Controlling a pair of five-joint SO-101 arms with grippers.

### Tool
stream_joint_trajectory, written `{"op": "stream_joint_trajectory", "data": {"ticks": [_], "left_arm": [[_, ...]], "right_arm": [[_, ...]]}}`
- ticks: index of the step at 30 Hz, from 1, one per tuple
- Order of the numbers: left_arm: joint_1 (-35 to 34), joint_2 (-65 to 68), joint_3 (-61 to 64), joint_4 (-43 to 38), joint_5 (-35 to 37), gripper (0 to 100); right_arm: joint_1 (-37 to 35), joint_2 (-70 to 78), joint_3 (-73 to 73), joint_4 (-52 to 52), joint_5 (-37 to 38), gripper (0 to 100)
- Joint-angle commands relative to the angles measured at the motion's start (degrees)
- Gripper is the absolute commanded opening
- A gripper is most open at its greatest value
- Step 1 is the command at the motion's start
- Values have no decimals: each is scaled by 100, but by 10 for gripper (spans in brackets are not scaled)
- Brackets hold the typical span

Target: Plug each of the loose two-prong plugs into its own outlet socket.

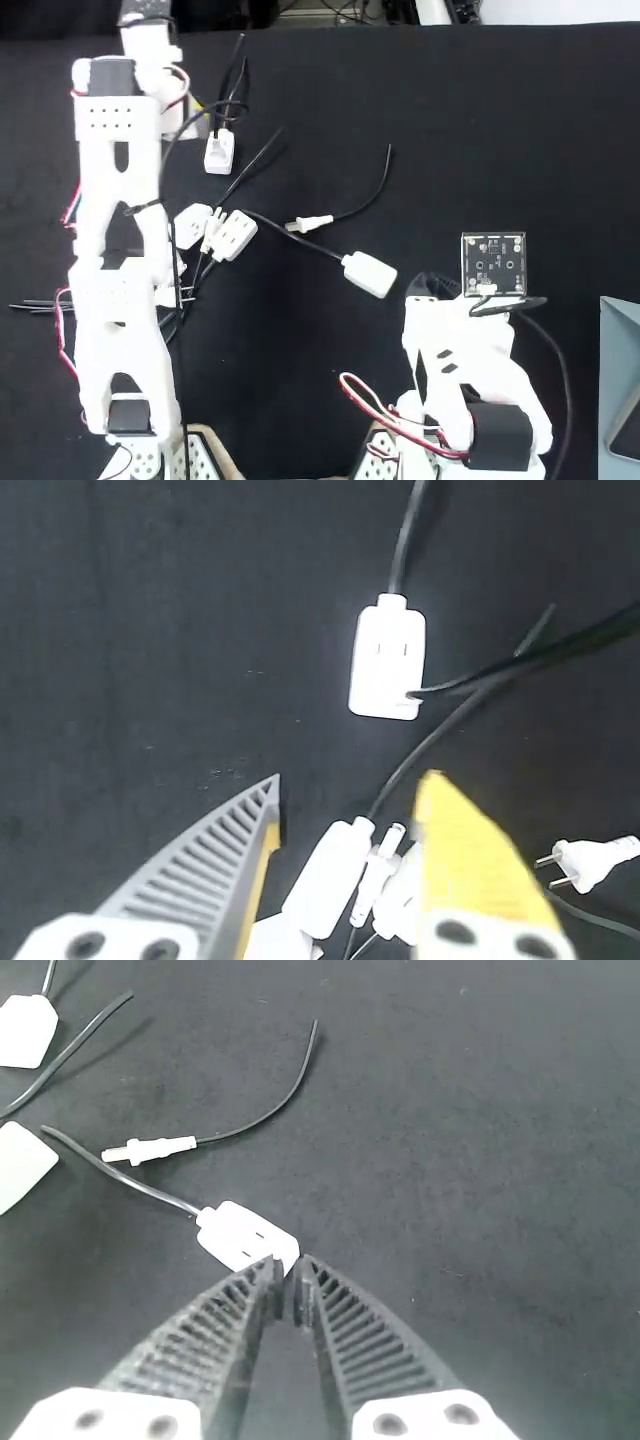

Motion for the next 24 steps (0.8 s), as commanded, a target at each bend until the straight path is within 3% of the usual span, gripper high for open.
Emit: {"op": "stream_joint_trajectory", "data": {"ticks": [1, 7, 17, 24], "left_arm": [[-207, -914, 180, 62, 9, 185], [-145, -2541, 1253, 62, 0, 185], [-198, -5424, 4004, 18, 9, 181], [-198, -7560, 6589, -870, 26, 184]], "right_arm": [[0, 57, -418, -114, -44, 31], [-237, 312, -409, -316, -53, 31], [-1073, 2264, -1332, -325, -563, 32], [-1495, 3231, -1648, -791, -897, 32]]}}
